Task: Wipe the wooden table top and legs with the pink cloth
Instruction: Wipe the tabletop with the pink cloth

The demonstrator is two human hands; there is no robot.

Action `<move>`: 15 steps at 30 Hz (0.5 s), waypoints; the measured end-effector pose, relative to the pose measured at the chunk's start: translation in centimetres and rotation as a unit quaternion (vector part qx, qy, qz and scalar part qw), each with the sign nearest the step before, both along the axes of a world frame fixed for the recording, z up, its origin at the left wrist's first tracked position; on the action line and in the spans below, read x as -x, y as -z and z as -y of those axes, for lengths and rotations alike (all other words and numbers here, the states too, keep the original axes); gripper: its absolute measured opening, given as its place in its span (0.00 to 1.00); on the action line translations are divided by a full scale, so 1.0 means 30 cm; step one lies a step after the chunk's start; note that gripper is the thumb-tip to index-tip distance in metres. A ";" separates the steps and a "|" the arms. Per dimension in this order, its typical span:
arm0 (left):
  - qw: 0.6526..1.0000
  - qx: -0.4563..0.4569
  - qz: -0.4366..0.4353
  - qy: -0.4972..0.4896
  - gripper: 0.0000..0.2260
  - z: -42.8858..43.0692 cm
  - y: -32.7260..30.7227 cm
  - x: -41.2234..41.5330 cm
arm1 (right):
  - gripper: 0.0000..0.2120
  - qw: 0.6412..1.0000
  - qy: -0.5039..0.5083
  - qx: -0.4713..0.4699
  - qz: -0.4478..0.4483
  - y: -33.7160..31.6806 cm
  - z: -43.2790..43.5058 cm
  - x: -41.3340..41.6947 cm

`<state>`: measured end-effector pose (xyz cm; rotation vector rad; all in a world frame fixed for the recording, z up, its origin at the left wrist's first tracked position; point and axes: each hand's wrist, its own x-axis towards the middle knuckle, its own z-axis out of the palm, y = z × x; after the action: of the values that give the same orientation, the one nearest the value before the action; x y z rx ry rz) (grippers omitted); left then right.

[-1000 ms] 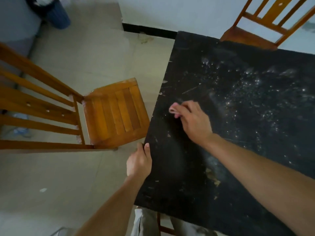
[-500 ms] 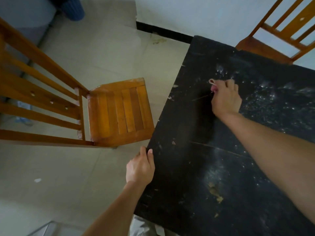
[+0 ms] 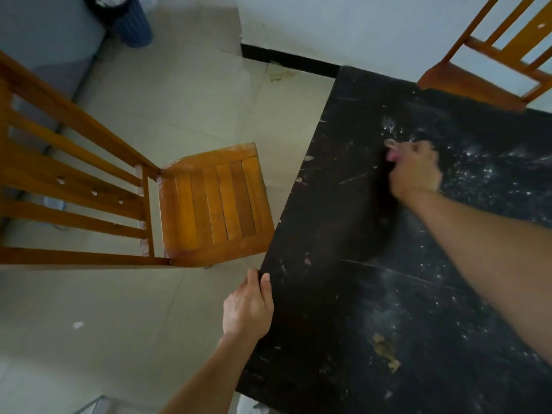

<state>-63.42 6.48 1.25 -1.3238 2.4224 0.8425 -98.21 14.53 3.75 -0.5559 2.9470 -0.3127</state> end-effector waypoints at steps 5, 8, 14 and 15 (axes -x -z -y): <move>1.000 0.012 -0.003 0.006 0.15 0.020 -0.034 0.058 | 0.08 0.995 0.038 0.080 -0.042 -0.123 -0.110 -0.006; 0.996 0.056 -0.058 0.028 0.19 0.062 -0.055 0.191 | 0.08 0.986 -0.084 0.140 -0.039 -0.099 -0.041 -0.142; 0.997 0.045 -0.054 0.006 0.19 0.132 -0.004 0.480 | 0.16 0.955 -0.253 0.156 -0.016 0.034 0.165 -0.287; 0.997 0.056 -0.049 -0.001 0.19 0.132 0.012 0.491 | 0.17 0.951 -0.271 0.150 -0.012 0.060 0.192 -0.277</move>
<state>-78.13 2.53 0.89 -1.3543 2.5791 0.8005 -89.89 8.77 1.95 -1.3718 2.6289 -0.6864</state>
